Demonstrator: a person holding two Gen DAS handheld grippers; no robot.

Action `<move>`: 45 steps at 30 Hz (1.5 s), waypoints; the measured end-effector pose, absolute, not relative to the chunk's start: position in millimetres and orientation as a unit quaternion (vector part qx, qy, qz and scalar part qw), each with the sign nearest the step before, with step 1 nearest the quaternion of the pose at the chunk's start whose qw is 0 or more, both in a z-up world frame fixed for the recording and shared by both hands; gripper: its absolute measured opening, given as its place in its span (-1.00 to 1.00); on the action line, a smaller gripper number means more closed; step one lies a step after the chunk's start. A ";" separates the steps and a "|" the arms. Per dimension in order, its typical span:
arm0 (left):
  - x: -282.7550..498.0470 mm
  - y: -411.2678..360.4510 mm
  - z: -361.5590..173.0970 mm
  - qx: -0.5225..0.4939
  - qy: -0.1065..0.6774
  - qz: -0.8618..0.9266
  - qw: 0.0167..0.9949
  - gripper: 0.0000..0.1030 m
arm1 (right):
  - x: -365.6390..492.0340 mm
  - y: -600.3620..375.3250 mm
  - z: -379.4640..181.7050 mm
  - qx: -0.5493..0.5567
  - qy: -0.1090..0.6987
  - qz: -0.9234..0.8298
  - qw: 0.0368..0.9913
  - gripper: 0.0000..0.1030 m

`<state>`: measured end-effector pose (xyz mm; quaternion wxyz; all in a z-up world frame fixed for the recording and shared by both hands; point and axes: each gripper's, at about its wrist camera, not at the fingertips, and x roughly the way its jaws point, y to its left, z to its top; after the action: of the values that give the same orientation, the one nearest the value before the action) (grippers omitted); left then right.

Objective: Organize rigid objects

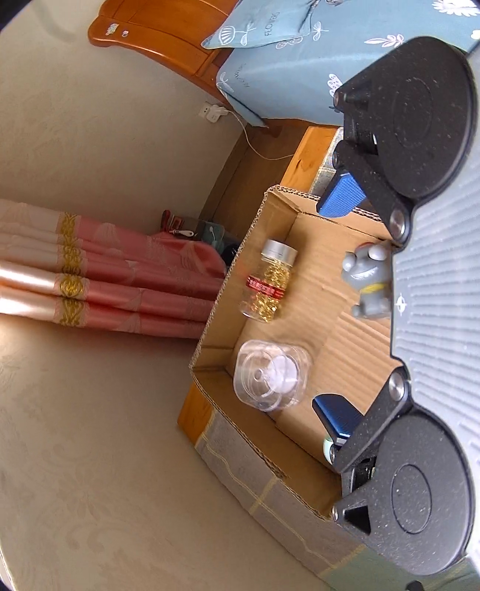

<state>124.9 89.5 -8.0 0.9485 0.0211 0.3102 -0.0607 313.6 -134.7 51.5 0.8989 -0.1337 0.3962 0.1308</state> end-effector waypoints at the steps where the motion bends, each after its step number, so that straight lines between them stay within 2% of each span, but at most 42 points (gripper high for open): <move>1: 124.2 88.6 -8.2 0.023 0.311 -0.062 0.948 0.97 | 309.0 -134.6 52.3 -0.134 0.397 0.137 0.897 1.00; 12: 109.9 71.0 -21.6 0.057 0.329 -0.102 0.937 0.97 | 240.0 -140.1 39.3 -0.139 0.378 0.131 0.906 1.00; 17: 102.9 64.0 -38.0 0.063 0.348 -0.137 0.925 0.97 | 202.9 -152.2 19.2 -0.126 0.367 0.109 0.915 1.00; 27: 108.9 43.6 -81.2 0.101 0.404 -0.155 0.896 0.97 | 151.5 -180.1 -32.7 -0.090 0.396 0.071 0.911 1.00; 38: 120.3 38.9 -97.7 0.078 0.411 -0.175 0.891 0.97 | 133.6 -197.4 -82.6 -0.038 0.447 0.048 0.892 1.00; 45: 124.3 35.4 -97.1 0.073 0.405 -0.170 0.895 0.92 | 133.0 -196.7 -86.8 -0.038 0.432 0.051 0.900 1.00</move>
<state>124.3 35.4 -97.1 0.8953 0.0726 0.4054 -0.1698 133.0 -196.7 -86.8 0.8998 -0.0381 0.4317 0.0508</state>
